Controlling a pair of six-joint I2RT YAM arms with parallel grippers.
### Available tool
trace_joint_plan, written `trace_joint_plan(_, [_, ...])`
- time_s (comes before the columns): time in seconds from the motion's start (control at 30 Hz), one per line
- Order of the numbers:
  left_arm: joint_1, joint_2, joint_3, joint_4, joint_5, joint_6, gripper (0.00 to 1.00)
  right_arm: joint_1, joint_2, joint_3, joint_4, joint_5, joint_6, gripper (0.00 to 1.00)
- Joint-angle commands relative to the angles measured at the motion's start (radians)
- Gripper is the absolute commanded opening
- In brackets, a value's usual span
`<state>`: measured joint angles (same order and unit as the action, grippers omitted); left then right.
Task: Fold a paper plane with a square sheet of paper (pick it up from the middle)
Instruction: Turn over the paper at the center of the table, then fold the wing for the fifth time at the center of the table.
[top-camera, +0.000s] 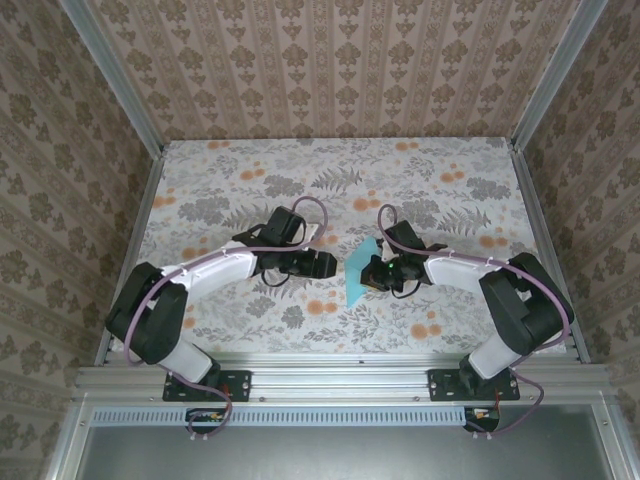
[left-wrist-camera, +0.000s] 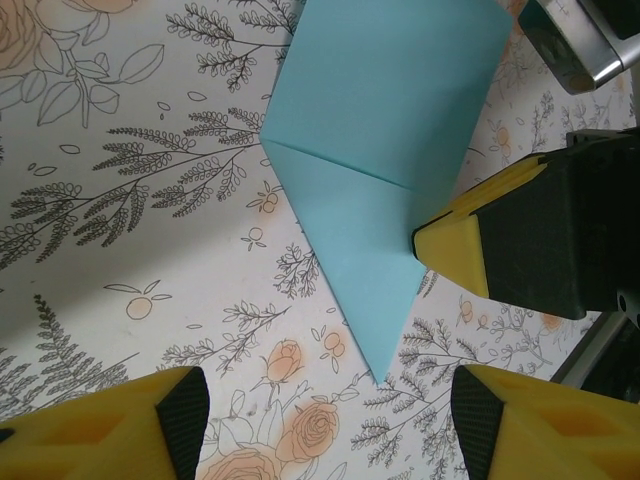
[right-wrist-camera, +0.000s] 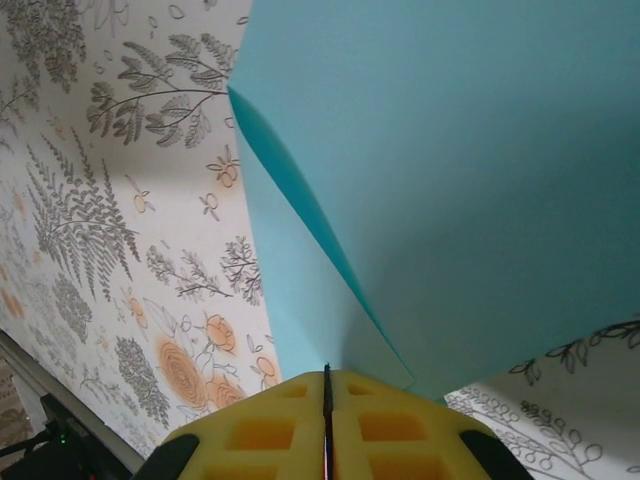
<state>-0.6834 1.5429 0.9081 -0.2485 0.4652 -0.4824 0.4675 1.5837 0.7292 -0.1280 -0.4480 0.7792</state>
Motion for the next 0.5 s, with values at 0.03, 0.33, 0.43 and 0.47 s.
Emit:
trace_joint_plan(0.03, [0.007,0.031,0.006,0.035,0.033,-0.037,0.68,-0.016,0.018,-0.039,0.013,0.012,-0.027,0.08])
trace_joint_plan(0.33, [-0.021,0.093,0.041,0.079,0.045,-0.076,0.67,-0.049,0.031,-0.097,0.071,-0.035,-0.038,0.03])
trace_joint_plan(0.43, [-0.038,0.112,0.041,0.106,0.039,-0.106,0.66,-0.068,0.021,-0.122,0.086,-0.047,-0.040,0.02])
trace_joint_plan(0.47, [-0.045,0.115,0.037,0.122,0.029,-0.121,0.66,-0.075,0.017,-0.132,0.097,-0.056,-0.041,0.02])
